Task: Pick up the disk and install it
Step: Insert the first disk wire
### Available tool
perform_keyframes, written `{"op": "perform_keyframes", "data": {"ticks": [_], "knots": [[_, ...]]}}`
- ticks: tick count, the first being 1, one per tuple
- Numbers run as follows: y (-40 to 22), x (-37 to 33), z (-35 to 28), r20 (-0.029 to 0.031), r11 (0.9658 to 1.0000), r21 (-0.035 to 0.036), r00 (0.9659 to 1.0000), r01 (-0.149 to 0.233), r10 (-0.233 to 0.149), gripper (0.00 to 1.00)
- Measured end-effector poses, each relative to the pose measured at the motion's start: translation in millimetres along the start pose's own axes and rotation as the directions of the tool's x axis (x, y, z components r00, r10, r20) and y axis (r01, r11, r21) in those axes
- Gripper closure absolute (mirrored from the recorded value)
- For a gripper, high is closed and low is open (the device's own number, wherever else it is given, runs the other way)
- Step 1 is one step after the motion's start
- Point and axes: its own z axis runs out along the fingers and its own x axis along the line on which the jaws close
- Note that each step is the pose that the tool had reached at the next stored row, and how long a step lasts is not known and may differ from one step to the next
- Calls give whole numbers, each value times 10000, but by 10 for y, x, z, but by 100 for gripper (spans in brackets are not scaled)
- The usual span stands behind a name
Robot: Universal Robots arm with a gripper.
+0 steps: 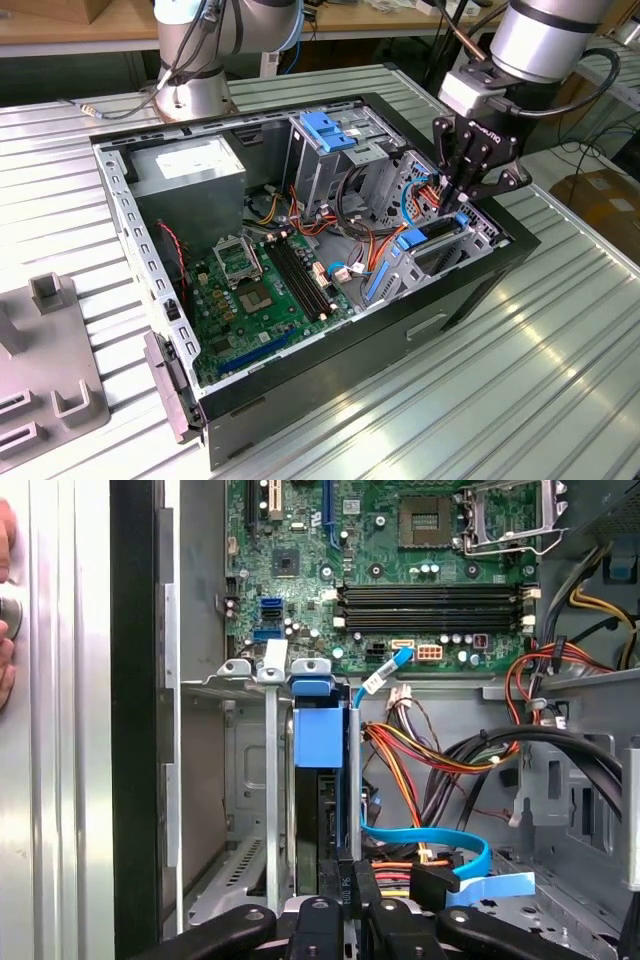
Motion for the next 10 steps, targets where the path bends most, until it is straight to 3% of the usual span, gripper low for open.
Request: {"op": "perform_keyframes", "data": {"ticks": [3,10], "knots": [[2,-1,7,4,9994,22,9994,348,-348,83],[2,6,42,5,9993,25,9993,384,-384,83]]}}
